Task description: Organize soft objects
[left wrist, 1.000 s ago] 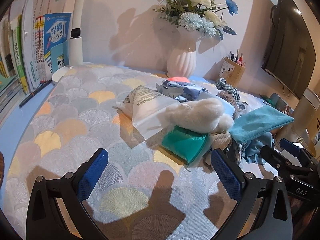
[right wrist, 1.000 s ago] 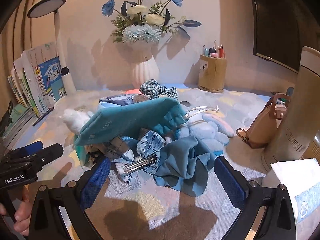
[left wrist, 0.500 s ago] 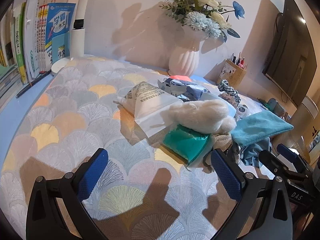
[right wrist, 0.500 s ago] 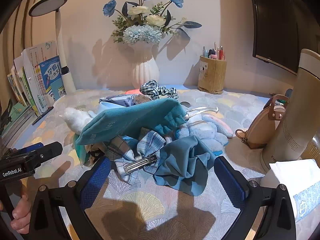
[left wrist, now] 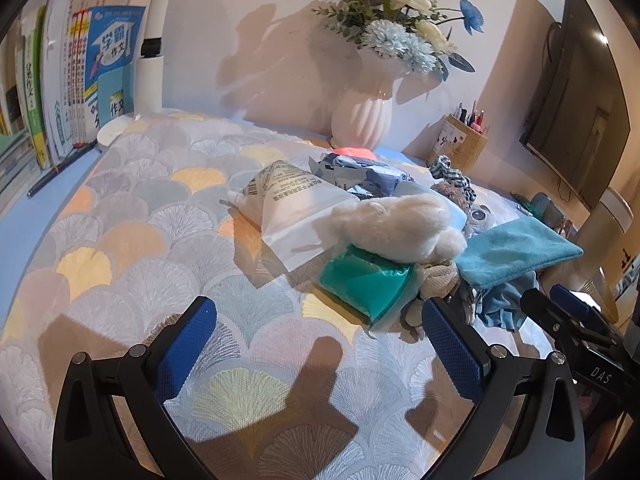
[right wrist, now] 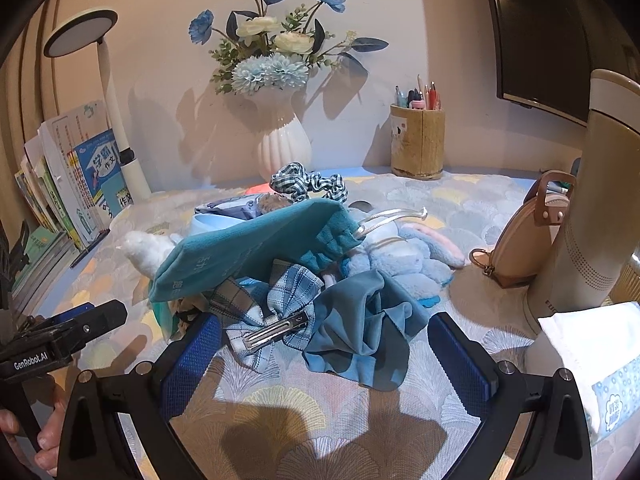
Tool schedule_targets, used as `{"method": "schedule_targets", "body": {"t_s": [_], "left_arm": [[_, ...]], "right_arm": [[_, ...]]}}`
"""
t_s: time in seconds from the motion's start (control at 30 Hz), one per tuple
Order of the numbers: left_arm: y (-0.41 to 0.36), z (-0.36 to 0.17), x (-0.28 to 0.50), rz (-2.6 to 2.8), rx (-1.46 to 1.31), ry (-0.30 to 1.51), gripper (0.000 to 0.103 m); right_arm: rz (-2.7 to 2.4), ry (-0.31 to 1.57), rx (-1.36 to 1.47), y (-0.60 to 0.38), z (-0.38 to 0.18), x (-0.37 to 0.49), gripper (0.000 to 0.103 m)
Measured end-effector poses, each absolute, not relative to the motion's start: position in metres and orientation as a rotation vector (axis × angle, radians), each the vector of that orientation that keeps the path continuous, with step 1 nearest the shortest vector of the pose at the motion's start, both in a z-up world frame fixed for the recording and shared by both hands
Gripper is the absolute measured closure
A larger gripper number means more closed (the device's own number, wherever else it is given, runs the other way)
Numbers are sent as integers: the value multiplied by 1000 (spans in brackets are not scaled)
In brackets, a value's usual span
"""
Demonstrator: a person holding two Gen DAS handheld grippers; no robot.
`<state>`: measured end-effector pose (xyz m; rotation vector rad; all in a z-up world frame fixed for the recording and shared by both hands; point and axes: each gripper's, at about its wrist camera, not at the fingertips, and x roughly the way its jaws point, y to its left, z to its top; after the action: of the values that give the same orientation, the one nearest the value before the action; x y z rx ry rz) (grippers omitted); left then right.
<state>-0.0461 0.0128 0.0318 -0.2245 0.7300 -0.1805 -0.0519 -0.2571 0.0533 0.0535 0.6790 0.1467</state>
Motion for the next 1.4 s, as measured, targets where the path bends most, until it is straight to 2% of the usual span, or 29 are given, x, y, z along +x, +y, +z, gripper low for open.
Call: {"method": "schedule_targets", "body": {"t_s": [1.4], "left_arm": [[20,29,-42,-180,-269,753,1]], "right_arm": [[148,682,61,-256,55,-52,0]]}}
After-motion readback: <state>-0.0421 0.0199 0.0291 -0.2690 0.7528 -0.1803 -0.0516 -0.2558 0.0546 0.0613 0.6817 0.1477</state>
